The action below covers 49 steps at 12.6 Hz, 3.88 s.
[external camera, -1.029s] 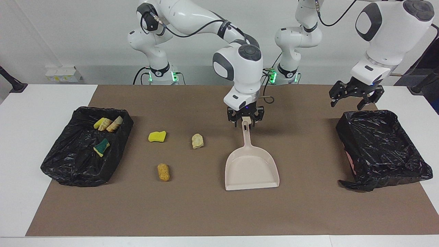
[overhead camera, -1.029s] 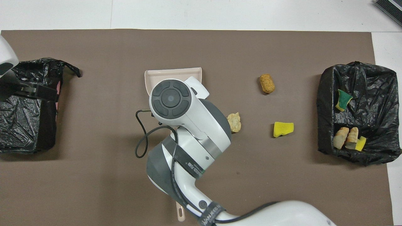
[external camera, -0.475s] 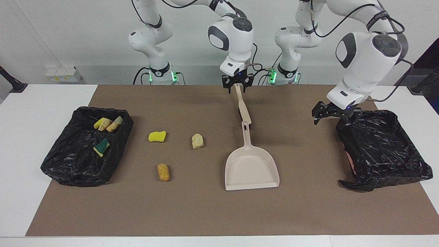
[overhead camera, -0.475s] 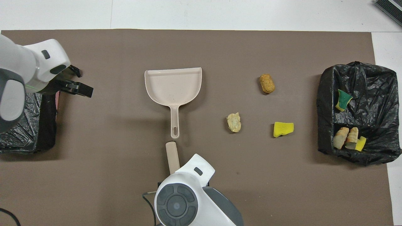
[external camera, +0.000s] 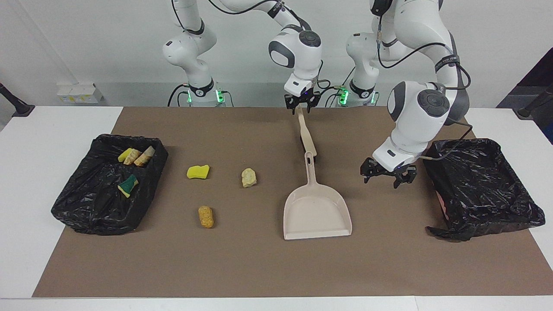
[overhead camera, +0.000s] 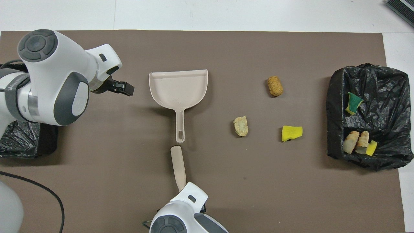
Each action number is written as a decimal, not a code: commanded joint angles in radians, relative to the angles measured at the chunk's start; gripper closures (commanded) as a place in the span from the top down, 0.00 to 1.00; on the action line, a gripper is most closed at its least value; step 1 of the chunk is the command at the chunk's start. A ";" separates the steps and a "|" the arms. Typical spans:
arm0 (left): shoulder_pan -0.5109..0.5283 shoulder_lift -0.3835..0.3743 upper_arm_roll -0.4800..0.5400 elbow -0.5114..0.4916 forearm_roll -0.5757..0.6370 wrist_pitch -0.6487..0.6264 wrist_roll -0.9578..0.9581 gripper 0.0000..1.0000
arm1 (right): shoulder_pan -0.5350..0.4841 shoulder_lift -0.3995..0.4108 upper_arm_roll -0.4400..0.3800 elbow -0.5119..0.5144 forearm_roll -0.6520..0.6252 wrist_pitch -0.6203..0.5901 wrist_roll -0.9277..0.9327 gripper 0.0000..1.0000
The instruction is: Sweep and dump trash in bin
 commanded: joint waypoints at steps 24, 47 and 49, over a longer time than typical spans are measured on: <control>-0.326 0.070 0.017 -0.059 -0.114 -0.044 -0.400 0.44 | -0.181 -0.436 -0.009 -0.319 0.006 -0.258 0.214 0.00; -0.009 -0.242 0.023 -0.292 0.151 -0.242 0.968 0.00 | -0.699 -0.137 0.000 -0.213 -0.118 -0.065 -0.134 0.00; -0.063 -0.225 0.017 -0.300 0.211 -0.204 0.950 0.00 | -0.643 -0.102 0.000 -0.157 -0.071 -0.079 -0.131 0.00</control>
